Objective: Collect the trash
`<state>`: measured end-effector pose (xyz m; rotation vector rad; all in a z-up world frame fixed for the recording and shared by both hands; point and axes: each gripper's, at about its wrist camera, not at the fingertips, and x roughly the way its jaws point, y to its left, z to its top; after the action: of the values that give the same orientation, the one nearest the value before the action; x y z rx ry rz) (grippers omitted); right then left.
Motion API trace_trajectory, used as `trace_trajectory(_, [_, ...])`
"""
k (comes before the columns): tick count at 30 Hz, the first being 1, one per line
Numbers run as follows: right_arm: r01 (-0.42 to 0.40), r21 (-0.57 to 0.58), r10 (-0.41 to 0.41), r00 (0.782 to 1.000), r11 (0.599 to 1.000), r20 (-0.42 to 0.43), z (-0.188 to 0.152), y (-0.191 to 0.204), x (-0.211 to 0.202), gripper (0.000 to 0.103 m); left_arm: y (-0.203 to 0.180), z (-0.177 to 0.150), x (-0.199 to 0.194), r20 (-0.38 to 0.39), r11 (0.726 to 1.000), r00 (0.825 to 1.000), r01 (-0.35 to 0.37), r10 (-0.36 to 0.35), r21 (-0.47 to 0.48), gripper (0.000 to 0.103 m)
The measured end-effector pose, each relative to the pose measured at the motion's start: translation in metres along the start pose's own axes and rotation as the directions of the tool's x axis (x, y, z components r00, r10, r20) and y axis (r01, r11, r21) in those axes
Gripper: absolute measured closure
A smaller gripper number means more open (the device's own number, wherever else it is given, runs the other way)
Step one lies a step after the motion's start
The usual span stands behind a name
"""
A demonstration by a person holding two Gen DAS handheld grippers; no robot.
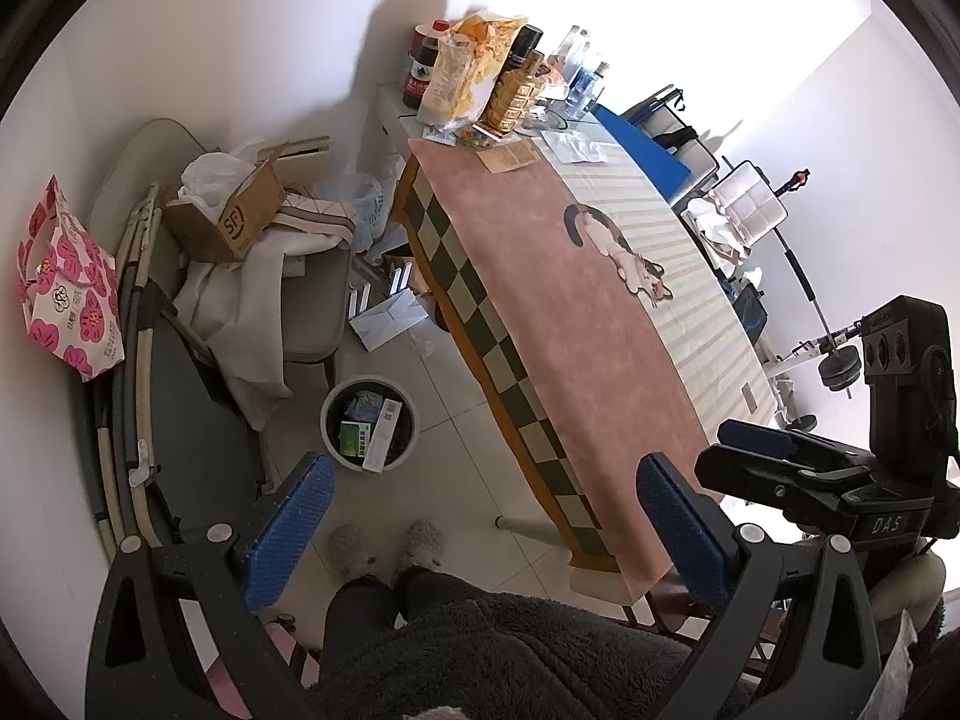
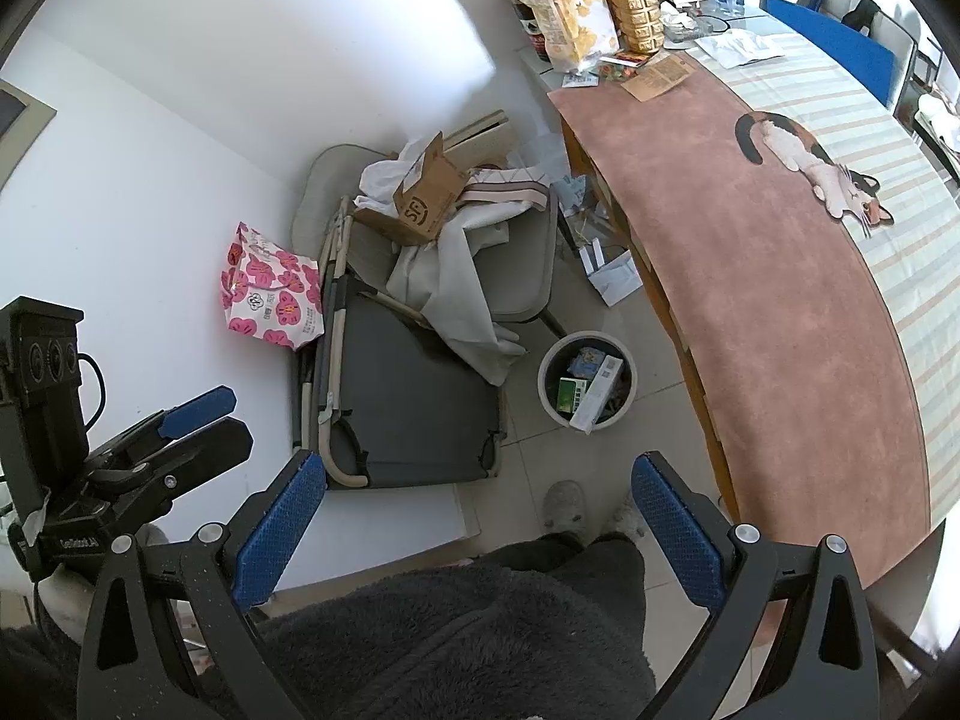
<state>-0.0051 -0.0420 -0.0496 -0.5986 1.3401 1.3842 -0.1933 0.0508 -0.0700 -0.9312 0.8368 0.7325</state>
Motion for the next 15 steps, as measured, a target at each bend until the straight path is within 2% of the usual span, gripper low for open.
trace_trajectory(15, [-0.001, 0.002, 0.001, 1.000, 1.000, 0.001, 0.0008, 0.0019, 0.0004, 0.000, 0.0021, 0.0008, -0.0003, -0.004, 1.000, 1.000, 0.003, -0.003, 0.001, 0.000])
